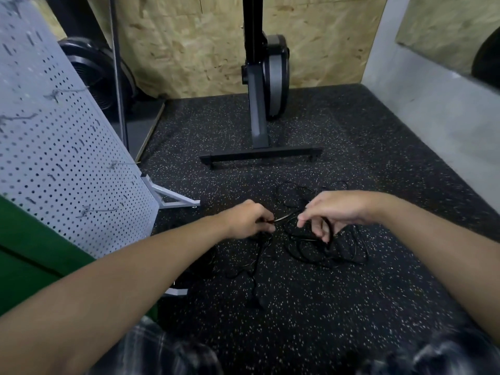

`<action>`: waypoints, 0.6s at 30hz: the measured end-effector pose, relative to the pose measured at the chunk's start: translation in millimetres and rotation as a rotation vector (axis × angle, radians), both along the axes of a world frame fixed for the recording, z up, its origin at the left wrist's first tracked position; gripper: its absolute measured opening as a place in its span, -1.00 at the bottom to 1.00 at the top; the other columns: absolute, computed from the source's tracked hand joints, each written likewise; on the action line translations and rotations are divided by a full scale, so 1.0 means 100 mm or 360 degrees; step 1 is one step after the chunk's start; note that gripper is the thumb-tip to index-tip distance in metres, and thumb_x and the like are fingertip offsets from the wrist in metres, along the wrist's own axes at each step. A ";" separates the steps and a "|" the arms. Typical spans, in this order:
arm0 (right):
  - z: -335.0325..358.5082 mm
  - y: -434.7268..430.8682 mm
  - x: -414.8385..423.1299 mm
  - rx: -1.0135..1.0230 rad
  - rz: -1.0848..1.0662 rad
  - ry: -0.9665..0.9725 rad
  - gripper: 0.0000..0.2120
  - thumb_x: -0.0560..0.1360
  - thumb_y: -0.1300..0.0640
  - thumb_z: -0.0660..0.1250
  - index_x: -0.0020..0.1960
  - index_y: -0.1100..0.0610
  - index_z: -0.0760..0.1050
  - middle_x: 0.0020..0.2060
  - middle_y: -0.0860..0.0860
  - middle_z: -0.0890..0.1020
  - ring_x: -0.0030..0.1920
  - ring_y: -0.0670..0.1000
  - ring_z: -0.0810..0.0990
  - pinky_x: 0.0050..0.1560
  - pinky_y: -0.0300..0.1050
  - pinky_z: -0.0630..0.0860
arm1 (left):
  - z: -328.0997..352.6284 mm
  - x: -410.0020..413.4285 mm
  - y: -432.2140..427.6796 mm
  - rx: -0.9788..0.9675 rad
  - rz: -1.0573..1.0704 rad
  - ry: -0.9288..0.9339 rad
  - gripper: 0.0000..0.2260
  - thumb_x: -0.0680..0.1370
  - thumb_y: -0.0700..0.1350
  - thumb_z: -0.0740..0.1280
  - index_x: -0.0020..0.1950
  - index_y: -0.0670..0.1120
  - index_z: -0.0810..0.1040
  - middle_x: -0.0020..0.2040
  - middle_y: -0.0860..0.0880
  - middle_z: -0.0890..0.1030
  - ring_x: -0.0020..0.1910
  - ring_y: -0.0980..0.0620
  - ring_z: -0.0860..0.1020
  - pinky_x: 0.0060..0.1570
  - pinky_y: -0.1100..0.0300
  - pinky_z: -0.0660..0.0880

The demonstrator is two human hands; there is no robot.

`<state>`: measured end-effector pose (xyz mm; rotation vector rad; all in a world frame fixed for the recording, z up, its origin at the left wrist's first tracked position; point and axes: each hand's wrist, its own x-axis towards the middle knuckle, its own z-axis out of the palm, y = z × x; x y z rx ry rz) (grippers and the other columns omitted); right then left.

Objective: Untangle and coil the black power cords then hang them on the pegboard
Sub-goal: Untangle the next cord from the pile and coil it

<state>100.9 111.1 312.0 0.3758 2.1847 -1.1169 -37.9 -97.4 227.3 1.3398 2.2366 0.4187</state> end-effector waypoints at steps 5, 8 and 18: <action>-0.39 0.12 0.02 0.0327 0.0162 0.0163 -0.64 0.76 -0.02 0.09 0.11 0.03 0.65 -0.33 -0.06 0.58 -0.29 -0.07 0.62 -0.01 -0.14 0.49 | -0.28 -0.05 0.09 -0.0408 -0.0079 -0.0045 -0.79 0.63 0.09 0.41 0.14 -0.01 0.65 0.02 0.04 0.61 0.03 0.03 0.57 0.03 0.10 0.49; -0.66 0.15 0.01 0.0428 0.0184 0.0147 -0.66 0.76 0.01 0.12 0.05 0.02 0.65 -0.24 -0.06 0.70 -0.23 -0.11 0.69 -0.13 -0.20 0.44 | -0.58 -0.12 0.14 -0.0747 -0.0058 -0.0095 -0.71 0.61 -0.16 0.38 0.33 0.01 0.63 0.21 -0.01 0.66 0.12 -0.01 0.60 0.18 0.04 0.58; -1.44 0.11 -0.40 0.0666 0.0352 0.0067 -0.73 0.74 0.02 0.17 0.05 0.01 0.63 -0.07 0.00 0.69 -0.10 -0.01 0.61 0.13 -0.02 0.57 | -1.85 -0.40 0.47 -0.0697 0.0622 -0.0252 -0.69 0.72 -0.11 0.21 0.42 -0.13 0.55 0.43 -0.15 0.52 0.30 -0.19 0.56 0.31 -0.02 0.52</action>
